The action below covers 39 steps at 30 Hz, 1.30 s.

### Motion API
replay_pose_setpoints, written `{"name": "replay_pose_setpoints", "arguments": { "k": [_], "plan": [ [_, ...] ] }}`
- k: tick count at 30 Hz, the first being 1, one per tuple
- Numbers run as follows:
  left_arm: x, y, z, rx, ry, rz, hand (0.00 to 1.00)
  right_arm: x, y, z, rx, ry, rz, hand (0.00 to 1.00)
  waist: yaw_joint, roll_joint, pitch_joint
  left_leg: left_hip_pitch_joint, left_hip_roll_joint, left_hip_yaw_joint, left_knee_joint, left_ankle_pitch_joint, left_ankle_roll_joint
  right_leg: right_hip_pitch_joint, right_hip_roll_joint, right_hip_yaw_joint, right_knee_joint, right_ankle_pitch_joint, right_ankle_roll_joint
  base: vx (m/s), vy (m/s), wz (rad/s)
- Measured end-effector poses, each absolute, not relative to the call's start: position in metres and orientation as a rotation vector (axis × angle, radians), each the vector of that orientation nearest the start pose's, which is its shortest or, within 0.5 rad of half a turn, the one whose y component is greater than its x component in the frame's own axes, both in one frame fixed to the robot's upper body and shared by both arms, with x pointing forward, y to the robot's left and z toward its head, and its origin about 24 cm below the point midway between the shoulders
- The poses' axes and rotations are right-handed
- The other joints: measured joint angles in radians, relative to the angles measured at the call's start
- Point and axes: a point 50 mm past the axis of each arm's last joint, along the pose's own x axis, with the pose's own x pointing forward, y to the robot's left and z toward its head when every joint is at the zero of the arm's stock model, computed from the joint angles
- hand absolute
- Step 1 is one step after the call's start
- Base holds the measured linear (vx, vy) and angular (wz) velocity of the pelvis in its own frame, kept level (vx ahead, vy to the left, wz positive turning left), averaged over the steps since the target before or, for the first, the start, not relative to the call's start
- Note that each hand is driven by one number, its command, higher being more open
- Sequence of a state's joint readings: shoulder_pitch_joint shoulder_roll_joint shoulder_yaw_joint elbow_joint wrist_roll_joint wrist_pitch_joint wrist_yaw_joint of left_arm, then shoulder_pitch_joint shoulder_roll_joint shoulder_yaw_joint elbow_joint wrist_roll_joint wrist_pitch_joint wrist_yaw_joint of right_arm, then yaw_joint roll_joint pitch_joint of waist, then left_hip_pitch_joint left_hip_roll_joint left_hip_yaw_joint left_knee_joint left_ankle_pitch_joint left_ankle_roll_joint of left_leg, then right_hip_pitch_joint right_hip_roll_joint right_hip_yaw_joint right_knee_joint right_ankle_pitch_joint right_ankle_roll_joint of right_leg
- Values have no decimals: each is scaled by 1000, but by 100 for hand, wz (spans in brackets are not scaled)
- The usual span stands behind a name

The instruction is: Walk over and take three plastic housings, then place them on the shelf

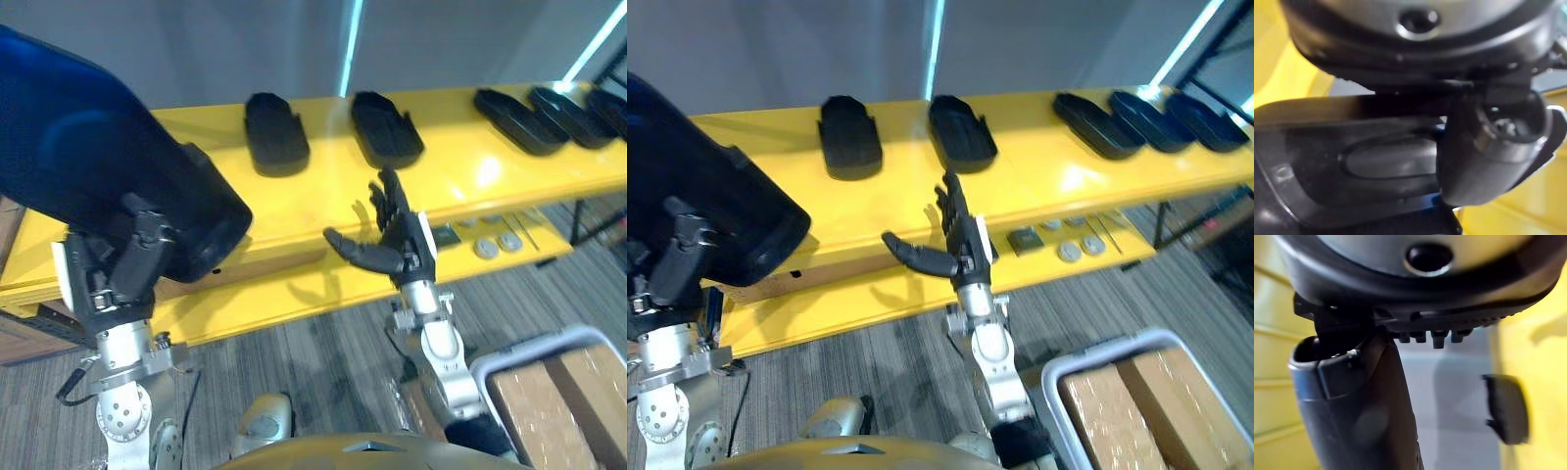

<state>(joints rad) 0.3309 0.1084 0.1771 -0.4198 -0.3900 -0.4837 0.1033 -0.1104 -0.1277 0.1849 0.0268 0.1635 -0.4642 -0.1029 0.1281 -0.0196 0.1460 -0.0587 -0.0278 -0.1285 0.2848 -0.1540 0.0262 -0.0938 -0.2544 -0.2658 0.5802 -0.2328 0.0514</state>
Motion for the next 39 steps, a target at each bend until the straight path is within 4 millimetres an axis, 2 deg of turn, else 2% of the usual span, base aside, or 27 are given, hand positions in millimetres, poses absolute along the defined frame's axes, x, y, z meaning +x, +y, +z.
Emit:
{"name": "replay_pose_setpoints", "arguments": {
  "k": [1,2,4,5,6,7,8,9,10,12,14,19,21,22,23,24,25,27,28,29,30,31,32,34,36,38,39],
  "plan": [
    [172,227,121,-202,-638,320,0,264,-140,117,97,-583,38,100,-12,0,0,22,-18,-51,-16,2,-4,-41,36,74,-48,5,9,251,-40,150],
    [178,226,122,-202,-642,308,0,264,-149,126,88,-626,-12,100,-25,2,0,41,-32,-93,-25,3,-9,-64,49,119,-72,12,21,391,-102,177],
    [183,227,119,-190,-624,300,0,259,-168,143,60,-721,-101,100,-48,-8,-7,94,-47,-128,-51,-6,-34,-77,48,135,-172,53,70,395,-201,160],
    [182,229,119,-186,-622,306,0,255,-175,151,61,-769,-132,100,-56,-32,-22,95,-53,-91,-42,-28,-68,-63,45,121,-296,193,44,402,-266,141],
    [182,230,116,-191,-609,312,0,252,-181,156,51,-808,-156,100,-63,-34,-39,93,-32,-20,-41,-52,-90,-36,26,71,-342,246,42,310,-222,103],
    [183,227,112,-204,-592,310,0,250,-186,159,38,-820,-165,100,-63,-7,-48,86,2,35,-39,-59,-100,-13,45,45,-374,254,36,276,-189,90],
    [185,223,109,-214,-575,286,0,246,-192,162,19,-836,-183,100,-72,26,-54,76,52,137,-42,-66,-99,26,65,2,-421,261,33,207,-121,78],
    [186,219,108,-214,-567,246,0,242,-197,162,6,-839,-199,100,-80,45,-54,80,92,219,-54,-57,-93,59,76,-35,-454,261,33,251,-159,86],
    [188,212,107,-217,-560,189,0,237,-205,158,-7,-824,-236,100,-83,58,-56,107,124,290,-101,-21,-103,94,85,-58,-480,261,33,182,-120,64],
    [191,200,108,-221,-565,106,0,232,-211,149,-8,-783,-263,100,-85,63,-58,143,121,315,-159,6,-100,119,87,-71,-501,261,33,147,-65,26],
    [193,194,110,-217,-565,71,0,230,-211,144,31,-764,-253,100,-91,60,-56,147,112,318,-165,7,-98,126,84,-69,-517,262,35,89,11,-3],
    [192,193,108,-226,-527,74,0,220,-202,143,91,-752,-203,100,-106,53,-48,146,100,314,-158,8,-98,147,74,-74,-551,269,45,39,42,5],
    [192,192,109,-226,-531,74,0,219,-202,143,88,-753,-183,100,-109,47,-39,113,99,301,-110,7,-98,148,64,-93,-550,268,45,-30,14,25],
    [192,191,110,-220,-536,73,0,219,-202,144,111,-755,-170,100,-110,38,-28,66,87,281,-34,8,-102,148,44,-98,-551,268,45,-70,96,38],
    [191,190,112,-207,-546,68,0,219,-203,144,138,-758,-163,100,-114,20,-1,3,92,266,71,-20,-83,149,11,-102,-544,266,48,-88,102,34],
    [191,189,112,-201,-548,63,0,220,-204,144,158,-759,-162,100,-112,33,7,-6,116,265,90,-25,-78,148,7,-101,-533,266,48,-139,163,0],
    [189,189,110,-199,-537,54,0,221,-205,141,204,-744,-151,100,-106,46,24,-7,185,237,111,-27,-107,135,-5,-81,-501,254,65,-118,148,-24],
    [186,189,106,-202,-522,53,0,221,-204,137,230,-728,-139,100,-109,79,20,15,221,194,93,-11,-146,106,-29,-50,-449,237,95,-83,271,-36],
    [185,188,105,-195,-515,34,0,220,-205,136,249,-723,-142,100,-115,105,22,60,230,186,35,-2,-214,80,-55,-16,-412,230,120,-94,479,-41],
    [185,187,106,-183,-519,5,0,219,-206,133,255,-710,-150,100,-123,116,21,89,204,203,-8,-69,-214,60,-88,11,-391,238,143,-120,594,-33],
    [186,187,108,-166,-527,-15,0,217,-205,127,274,-691,-167,100,-126,95,34,92,167,215,6,-75,-204,61,-119,29,-390,250,156,-118,481,-20],
    [186,189,110,-144,-530,-36,0,214,-202,119,298,-654,-187,100,-129,69,49,84,133,233,35,-89,-183,63,-155,39,-394,274,152,-153,431,-16],
    [186,191,111,-117,-527,-59,0,210,-197,108,314,-604,-203,100,-126,49,60,63,110,247,84,-115,-150,58,-180,27,-400,324,139,-185,401,-28],
    [187,196,111,-81,-507,-76,0,210,-189,96,337,-540,-192,100,-106,46,60,55,109,300,84,-119,-106,35,-172,-8,-445,431,87,-181,389,-51],
    [193,206,118,-23,-514,-96,0,211,-183,97,321,-535,-166,100,-112,40,56,59,79,302,3,-64,-75,35,-130,-36,-368,335,92,-90,272,-17],
    [204,207,128,3,-544,-126,0,212,-183,101,302,-555,-157,100,-122,35,53,61,42,284,-63,-10,-62,48,-114,-38,-372,292,100,-16,139,30],
    [210,206,134,7,-560,-139,0,212,-182,102,304,-556,-154,100,-130,36,53,62,27,281,-91,13,-53,49,-114,-34,-377,283,89,-22,94,35]
  ]
}}
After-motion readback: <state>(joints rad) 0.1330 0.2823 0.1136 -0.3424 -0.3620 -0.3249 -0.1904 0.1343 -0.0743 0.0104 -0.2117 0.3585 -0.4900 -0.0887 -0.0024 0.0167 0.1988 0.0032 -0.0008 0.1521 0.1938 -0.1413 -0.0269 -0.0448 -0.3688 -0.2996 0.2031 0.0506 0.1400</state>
